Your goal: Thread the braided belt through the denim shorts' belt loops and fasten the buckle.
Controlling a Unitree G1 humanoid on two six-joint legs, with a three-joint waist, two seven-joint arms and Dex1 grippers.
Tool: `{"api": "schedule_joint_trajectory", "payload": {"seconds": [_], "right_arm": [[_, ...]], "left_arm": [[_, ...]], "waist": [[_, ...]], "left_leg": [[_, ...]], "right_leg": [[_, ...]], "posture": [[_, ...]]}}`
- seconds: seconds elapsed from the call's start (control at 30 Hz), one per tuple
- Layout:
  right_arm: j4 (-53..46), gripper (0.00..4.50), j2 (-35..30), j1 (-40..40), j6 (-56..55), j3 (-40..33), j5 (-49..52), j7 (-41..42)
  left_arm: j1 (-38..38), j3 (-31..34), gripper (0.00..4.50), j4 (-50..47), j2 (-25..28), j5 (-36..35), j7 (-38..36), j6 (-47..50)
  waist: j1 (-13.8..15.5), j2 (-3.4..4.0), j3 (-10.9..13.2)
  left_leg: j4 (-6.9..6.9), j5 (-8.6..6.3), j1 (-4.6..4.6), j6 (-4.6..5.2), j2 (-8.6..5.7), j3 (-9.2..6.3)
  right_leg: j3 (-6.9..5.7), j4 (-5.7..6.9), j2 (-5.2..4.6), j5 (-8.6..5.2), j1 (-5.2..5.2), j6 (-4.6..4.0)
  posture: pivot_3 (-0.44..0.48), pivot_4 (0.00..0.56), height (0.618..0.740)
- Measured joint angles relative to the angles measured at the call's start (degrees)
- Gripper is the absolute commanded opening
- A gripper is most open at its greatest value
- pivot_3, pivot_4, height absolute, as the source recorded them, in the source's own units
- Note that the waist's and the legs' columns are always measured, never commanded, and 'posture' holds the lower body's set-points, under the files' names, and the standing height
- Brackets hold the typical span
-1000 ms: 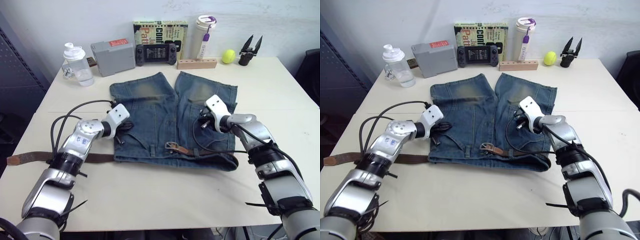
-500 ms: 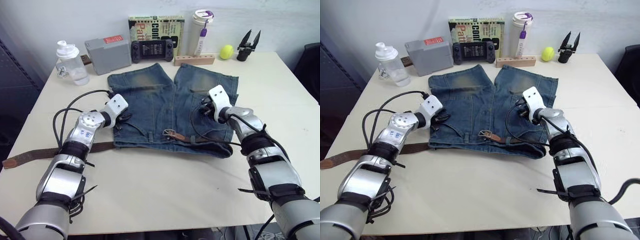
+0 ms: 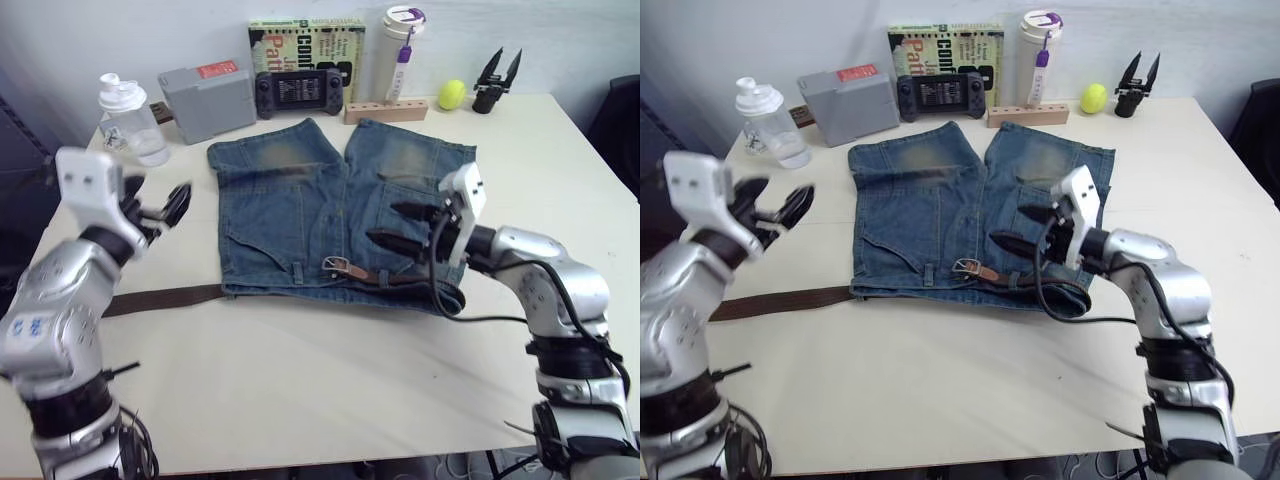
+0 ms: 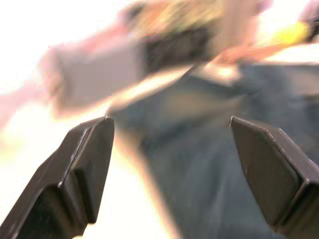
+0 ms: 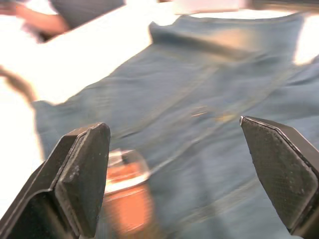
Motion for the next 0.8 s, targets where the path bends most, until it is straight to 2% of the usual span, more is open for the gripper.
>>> {"api": "schedule_joint_trajectory", "payload": {"seconds": [0.03,0.07,0.17,0.3,0.33,0.43,0.53,0.8], "right_arm": [[-1.2,4.43,-0.5,0.5,0.1,0.0,0.7,0.5],[-2.4,4.48,-1.1,0.9,0.1,0.0,1.3,1.2],[-5.6,4.48,-3.4,4.2,-0.3,0.5,1.9,3.3],[-5.7,4.48,-4.2,6.0,-0.6,1.5,1.4,3.8],[-6.0,4.48,-4.8,6.8,-1.4,2.2,0.5,3.8],[-6.9,4.48,-4.8,8.1,-1.9,2.9,0.2,3.4],[-8.5,4.48,-4.4,9.7,-2.0,3.4,-0.1,1.9],[-10.8,4.48,-3.6,9.9,-1.3,3.6,1.2,-0.6]], "left_arm": [[0.4,2.5,4.05,-0.9,-0.8,0.1,1.5,3.7],[1.0,5.0,4.27,-1.8,-1.3,0.3,2.6,6.6],[-1.6,15.4,4.27,-2.9,-4.4,0.9,5.3,14.4],[-4.5,20.6,4.27,-3.1,-7.2,1.8,6.7,19.6],[-7.4,22.7,4.27,-3.5,-10.1,3.1,7.9,22.5],[-10.4,25.0,4.27,-3.2,-13.5,5.4,10.3,25.7],[-17.6,27.6,4.27,2.4,-15.9,10.1,14.4,26.2],[-19.1,27.3,4.27,7.0,-18.6,14.4,16.9,23.7]], "waist": [[0.4,-0.13,0.1],[0.9,-0.2,0.1],[2.2,-0.28,0.1],[2.4,-0.38,0.2],[2.6,-0.42,0.2],[2.3,-0.51,0.2],[2.3,-0.57,0.3],[2.3,-0.44,0.2]], "left_leg": [[0.05,0.01,-0.01,0.0,0.01,-0.01],[0.08,0.01,0.01,-0.01,0.0,-0.02],[0.06,0.0,0.0,-0.02,-0.03,-0.08],[0.09,0.02,-0.01,-0.04,-0.07,-0.08],[0.1,0.04,0.01,-0.06,-0.12,-0.13],[0.04,0.06,0.03,-0.13,-0.12,-0.12],[-0.06,0.09,0.07,-0.29,-0.07,-0.11],[-0.1,0.08,0.18,-0.33,-0.05,-0.01]], "right_leg": [[0.0,0.01,0.01,0.0,0.0,0.0],[0.01,0.02,0.01,0.0,0.02,0.0],[0.01,-0.08,0.02,0.0,0.04,0.0],[0.02,-0.08,0.01,0.01,0.08,0.01],[0.0,-0.09,0.01,0.02,0.15,0.03],[0.0,-0.13,0.12,0.02,0.16,0.03],[0.0,-0.18,0.33,0.0,0.13,-0.01],[0.12,-0.12,0.33,0.0,0.12,-0.02]], "posture": [[0.0,0.15,0.726],[0.0,0.15,0.726],[0.0,0.15,0.726],[0.0,0.15,0.726],[0.0,0.15,0.726],[0.0,0.15,0.726],[0.0,0.15,0.726],[0.0,0.15,0.726]]}}
